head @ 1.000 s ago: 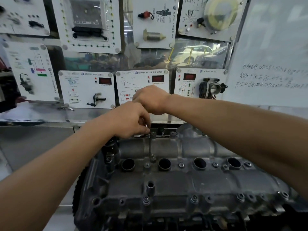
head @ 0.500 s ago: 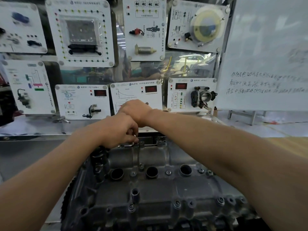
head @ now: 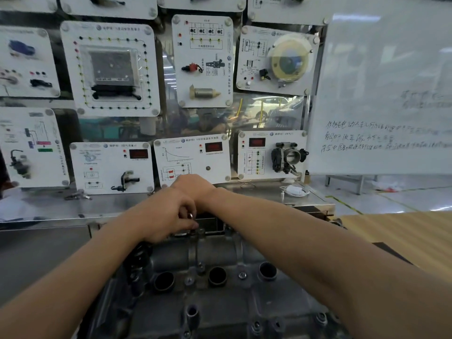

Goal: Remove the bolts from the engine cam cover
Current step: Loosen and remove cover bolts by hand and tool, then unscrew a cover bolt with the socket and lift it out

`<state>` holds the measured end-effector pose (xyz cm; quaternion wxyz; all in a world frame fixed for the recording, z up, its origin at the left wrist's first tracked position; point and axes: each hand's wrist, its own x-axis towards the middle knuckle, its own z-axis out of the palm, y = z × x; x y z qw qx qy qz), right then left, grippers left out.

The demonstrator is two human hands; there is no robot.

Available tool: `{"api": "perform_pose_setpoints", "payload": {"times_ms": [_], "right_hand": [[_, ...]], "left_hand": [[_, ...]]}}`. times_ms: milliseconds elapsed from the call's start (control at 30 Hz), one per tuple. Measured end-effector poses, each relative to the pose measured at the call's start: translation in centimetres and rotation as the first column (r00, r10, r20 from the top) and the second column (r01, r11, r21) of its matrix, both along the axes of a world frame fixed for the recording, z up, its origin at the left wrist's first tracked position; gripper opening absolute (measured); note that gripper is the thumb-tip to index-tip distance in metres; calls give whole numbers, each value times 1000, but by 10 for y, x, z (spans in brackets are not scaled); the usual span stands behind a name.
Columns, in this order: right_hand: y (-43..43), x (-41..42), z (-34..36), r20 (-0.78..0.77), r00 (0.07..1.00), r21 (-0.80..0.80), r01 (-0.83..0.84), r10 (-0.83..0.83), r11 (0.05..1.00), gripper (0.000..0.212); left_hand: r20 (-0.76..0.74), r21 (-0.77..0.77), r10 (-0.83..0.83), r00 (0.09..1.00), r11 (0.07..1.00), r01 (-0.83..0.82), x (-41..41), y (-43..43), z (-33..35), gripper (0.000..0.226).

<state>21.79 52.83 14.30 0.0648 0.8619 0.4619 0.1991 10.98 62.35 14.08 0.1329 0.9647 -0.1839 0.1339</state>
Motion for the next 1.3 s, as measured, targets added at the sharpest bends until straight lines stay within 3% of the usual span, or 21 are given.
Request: {"api": "perform_pose_setpoints", "payload": {"times_ms": [100,167,333,433,567,700,800,867,967,1200,1300], "right_hand": [[-16,-2,18,12,1000,54,9,-9,998,9],[-36,-8,36,-5,1000,158,24,-24,987,18],[-148,-41,71,90,986,299,105,-138,949,25],[-236,-87,63,36,985,393,140,-168,909,23],[-360,-161,24,-58,945,582,295,-323,758,20],[-492,-242,-29,-259,773,647,584,-579,491,12],[-580,-306,-66,-409,592,588,753,-694,296,12],[-624,-346,-86,-480,476,480,846,-737,233,12],[-669,-390,-111,-587,323,310,937,-742,162,16],[-711,-408,-153,-535,212,57,975,-818,215,18],[-724,-395,-157,-583,155,-27,977,-797,210,22]], "left_hand": [[117,-228,10,993,973,17,-5,0,0,19],[139,-355,0,990,933,50,-12,0,3,15],[3,-483,-131,991,868,116,-22,-24,34,11],[-47,-526,-261,964,827,198,-24,-71,58,17],[-86,-457,-488,868,794,401,-29,-192,68,17],[-174,-352,-666,725,730,586,-42,-356,38,15],[-199,-154,-696,689,717,680,-63,-483,-6,9],[-220,-39,-692,688,711,702,-80,-554,-40,11],[-359,-28,-674,645,699,715,-98,-629,-87,13],[-332,125,-678,656,658,743,-100,-676,-148,14],[-401,33,-691,601,645,763,-92,-675,-158,25]]}}
